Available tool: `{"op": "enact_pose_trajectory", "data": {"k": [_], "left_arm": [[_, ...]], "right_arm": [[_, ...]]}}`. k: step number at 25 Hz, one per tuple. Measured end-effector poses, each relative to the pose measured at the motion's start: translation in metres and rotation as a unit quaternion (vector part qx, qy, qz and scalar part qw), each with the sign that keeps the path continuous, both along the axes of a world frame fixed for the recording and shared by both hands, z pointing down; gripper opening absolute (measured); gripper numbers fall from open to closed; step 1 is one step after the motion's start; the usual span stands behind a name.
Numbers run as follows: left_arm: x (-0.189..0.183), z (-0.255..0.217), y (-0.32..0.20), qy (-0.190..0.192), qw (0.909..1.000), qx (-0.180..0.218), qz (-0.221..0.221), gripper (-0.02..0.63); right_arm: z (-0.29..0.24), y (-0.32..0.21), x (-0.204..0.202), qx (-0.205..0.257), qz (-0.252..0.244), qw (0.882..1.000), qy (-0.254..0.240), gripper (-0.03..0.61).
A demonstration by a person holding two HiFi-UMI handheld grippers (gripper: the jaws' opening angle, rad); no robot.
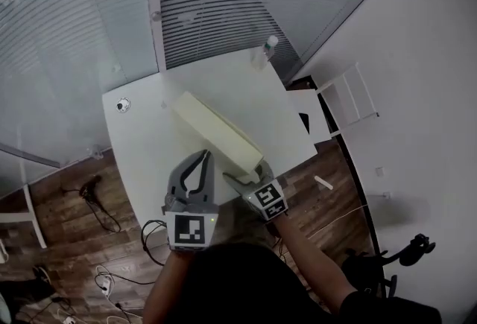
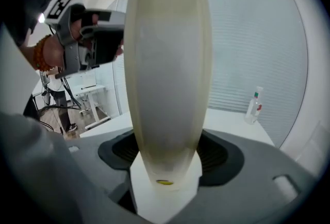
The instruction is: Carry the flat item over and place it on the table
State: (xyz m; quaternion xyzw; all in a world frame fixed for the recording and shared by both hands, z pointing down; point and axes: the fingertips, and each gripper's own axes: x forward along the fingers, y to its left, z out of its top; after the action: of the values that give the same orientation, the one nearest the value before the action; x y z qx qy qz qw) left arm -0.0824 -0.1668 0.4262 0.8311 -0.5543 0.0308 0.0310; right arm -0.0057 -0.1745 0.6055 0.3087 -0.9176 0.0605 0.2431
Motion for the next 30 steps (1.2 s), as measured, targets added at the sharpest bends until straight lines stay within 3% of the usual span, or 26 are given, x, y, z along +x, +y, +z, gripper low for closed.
{"op": "enact_pose_trajectory", "data": {"k": [9, 14, 18, 25, 30], "left_arm": [[0.002, 0.012, -0.017, -0.032, 0.9994, -0.007, -0.007, 0.002], [0.003, 0.016, -0.022, -0.039, 0.9986, -0.032, -0.017, 0.002], [0.002, 0.014, -0.022, -0.039, 0.9988, -0.024, -0.019, 0.002], [-0.014, 0.018, -0.009, -0.061, 0.9979, -0.010, -0.022, 0.002], [-0.028, 0.018, -0.001, -0.070, 0.9972, 0.001, -0.027, 0.002]], "right_arm": [[-0.117, 0.003, 0.011, 0.097, -0.036, 0.991, -0.087, 0.333], [-0.138, 0.000, 0.008, 0.114, -0.053, 0.989, -0.081, 0.333], [-0.135, -0.003, 0.010, 0.123, -0.049, 0.989, -0.071, 0.304], [-0.137, 0.004, -0.003, 0.177, -0.048, 0.983, 0.020, 0.295], [-0.126, 0.009, -0.023, 0.264, -0.074, 0.952, 0.134, 0.291]]}}
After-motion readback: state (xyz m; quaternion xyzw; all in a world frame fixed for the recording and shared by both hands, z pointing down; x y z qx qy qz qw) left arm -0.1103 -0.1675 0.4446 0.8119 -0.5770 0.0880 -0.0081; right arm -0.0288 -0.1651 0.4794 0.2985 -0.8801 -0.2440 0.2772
